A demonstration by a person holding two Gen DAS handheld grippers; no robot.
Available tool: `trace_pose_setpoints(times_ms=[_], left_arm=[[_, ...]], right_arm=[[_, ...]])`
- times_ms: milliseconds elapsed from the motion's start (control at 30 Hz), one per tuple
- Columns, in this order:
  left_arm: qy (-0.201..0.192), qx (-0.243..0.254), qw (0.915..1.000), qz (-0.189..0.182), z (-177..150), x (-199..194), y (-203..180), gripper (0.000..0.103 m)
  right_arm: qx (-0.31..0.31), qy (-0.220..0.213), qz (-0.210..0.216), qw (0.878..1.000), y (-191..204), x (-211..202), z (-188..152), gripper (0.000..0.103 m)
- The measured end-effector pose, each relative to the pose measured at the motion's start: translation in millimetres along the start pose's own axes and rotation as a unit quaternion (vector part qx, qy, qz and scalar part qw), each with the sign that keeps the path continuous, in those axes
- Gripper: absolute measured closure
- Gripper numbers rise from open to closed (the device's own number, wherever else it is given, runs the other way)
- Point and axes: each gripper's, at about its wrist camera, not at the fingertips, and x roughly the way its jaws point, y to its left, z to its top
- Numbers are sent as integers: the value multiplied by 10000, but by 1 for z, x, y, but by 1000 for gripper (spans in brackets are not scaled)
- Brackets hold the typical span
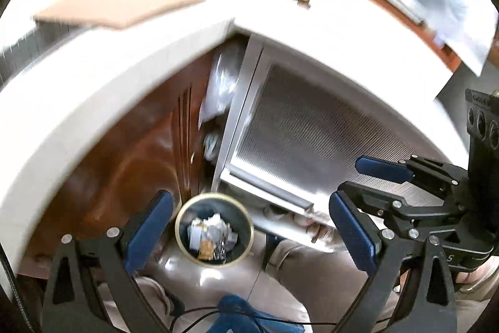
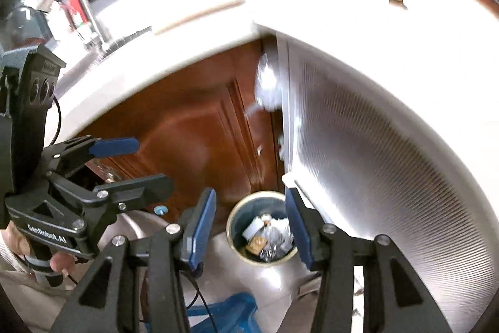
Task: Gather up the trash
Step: 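Raise both tools back up to the remaining trash on the counter, then grasp the red snack packet with the right tool while the left tool approaches the white bottle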
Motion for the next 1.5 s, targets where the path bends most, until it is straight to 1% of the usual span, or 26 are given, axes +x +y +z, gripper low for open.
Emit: trace_pose_setpoints(times_ms=[67,167,300,367,400,500,567,633,767,833,900,967,1033,1167,1233,1333,1500], left_arm=[[-71,43,10000,9,14,-19,-7,4],[-144,120,9998,117,45,-46,-12,4],[-304,272,9990,175,91,-74,-15,4],[-369,416,9982,238,120,-85,-18,4],[-411,475,9976,292,129,-86,-18,4],[-539,694,9948,506,171,-91,-24,4],[-520,763,9947,453,206,-86,-22,4],[-532,777,9944,481,231,-81,-17,4],[-533,865,9925,673,287,-49,-7,9],[-488,823,9931,682,305,-27,-1,11],[-438,780,9936,696,327,0,5,13],[-418,719,9938,744,346,22,12,15],[-410,652,9940,779,359,40,20,18],[-413,435,9946,847,384,72,42,18],[-361,372,9954,812,393,88,52,18],[-239,321,9963,756,404,113,64,18],[-126,392,9973,603,410,146,72,18]], right_arm=[[-93,-170,-36,9998,3,-19,12,56],[-259,-343,-157,9990,5,-38,34,56],[-527,-638,-465,9955,4,-62,79,56],[-637,-711,-599,9936,0,-70,102,56],[-670,-726,-633,9931,-5,-72,114,56],[-730,-745,-629,9926,-20,-73,159,56],[-667,-760,-572,9932,-35,-67,191,56],[-488,-747,-550,9945,-50,-57,224,56],[-40,-619,-404,9973,-90,-27,282,56],[100,-542,-328,9979,-106,-3,304,52],[150,-437,-314,9984,-123,27,324,28],[161,-343,-241,9990,-135,51,336,22],[217,-211,-306,9991,-149,81,346,22],[225,9,-253,9994,-166,128,356,22],[144,97,-309,9994,-169,148,361,22],[47,233,-369,9990,-171,172,366,22],[-241,365,-267,9987,-163,196,369,22]])
